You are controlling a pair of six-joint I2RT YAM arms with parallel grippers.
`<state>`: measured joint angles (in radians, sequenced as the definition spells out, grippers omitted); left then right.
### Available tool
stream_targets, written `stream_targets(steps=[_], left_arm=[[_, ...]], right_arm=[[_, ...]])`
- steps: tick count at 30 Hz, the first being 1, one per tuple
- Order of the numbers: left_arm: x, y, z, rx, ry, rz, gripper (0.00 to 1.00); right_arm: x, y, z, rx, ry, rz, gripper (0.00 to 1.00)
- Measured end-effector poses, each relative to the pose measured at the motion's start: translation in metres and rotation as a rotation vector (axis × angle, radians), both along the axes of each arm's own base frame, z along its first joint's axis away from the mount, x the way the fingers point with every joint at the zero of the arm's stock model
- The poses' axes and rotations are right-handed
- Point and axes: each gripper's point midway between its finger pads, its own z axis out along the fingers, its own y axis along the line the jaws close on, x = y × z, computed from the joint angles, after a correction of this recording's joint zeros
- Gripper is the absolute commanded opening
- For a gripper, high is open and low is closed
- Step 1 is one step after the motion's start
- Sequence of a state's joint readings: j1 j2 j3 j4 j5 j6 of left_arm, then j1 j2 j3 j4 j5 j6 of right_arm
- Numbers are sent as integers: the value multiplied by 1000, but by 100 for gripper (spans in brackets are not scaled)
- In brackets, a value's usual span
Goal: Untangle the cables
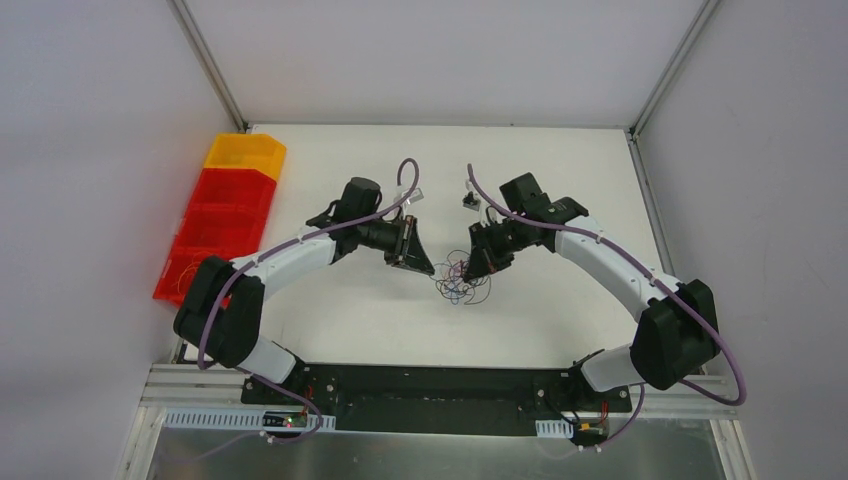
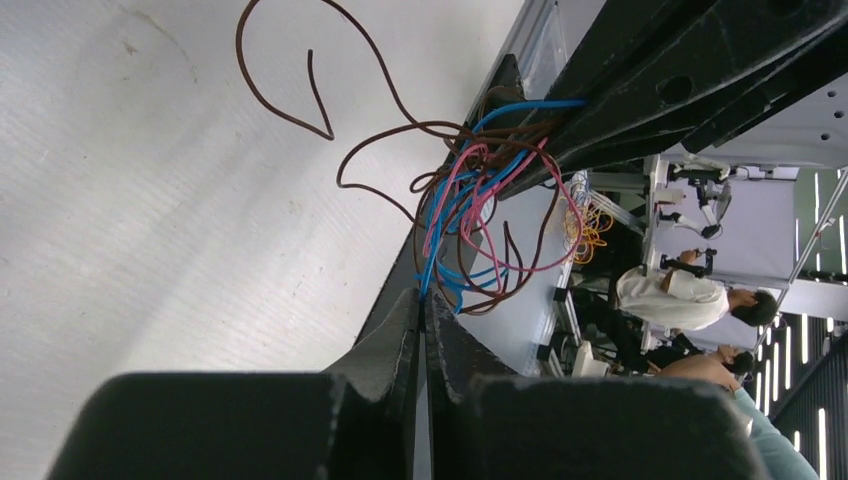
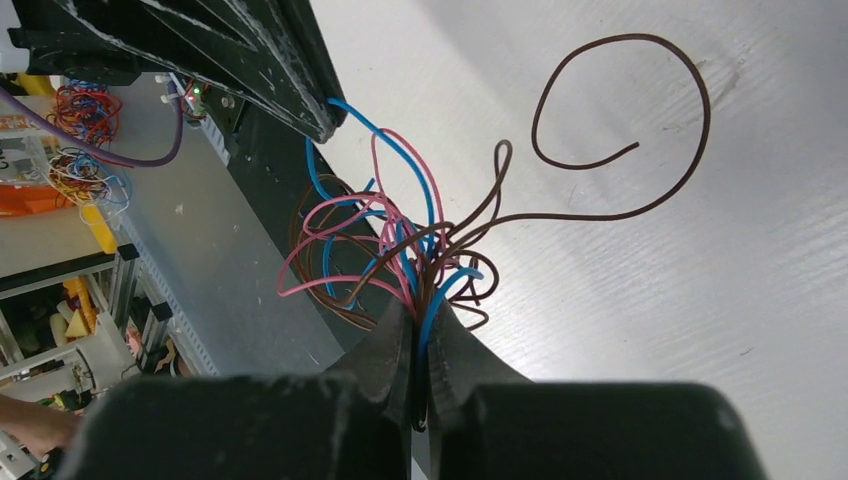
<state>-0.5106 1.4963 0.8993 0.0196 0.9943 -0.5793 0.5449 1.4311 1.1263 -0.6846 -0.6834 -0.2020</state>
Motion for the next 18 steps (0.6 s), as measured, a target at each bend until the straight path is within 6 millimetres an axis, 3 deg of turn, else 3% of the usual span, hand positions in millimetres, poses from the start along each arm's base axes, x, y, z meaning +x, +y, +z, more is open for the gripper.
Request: stream_targets(steps=[4, 8, 16, 18], left_arm=[[1, 7, 3, 5, -1, 14, 0], [12, 27, 17, -11, -10, 69, 0], [44, 92, 46, 10, -98, 262, 0], [47, 100, 50, 22, -126, 279, 34]], right_arm=[[4, -4, -4, -29, -20, -10, 0], [8, -11, -11, -67, -48, -20, 0], [20, -77, -47, -264, -27, -139, 0], [21, -87, -49, -267, -12, -154, 0]])
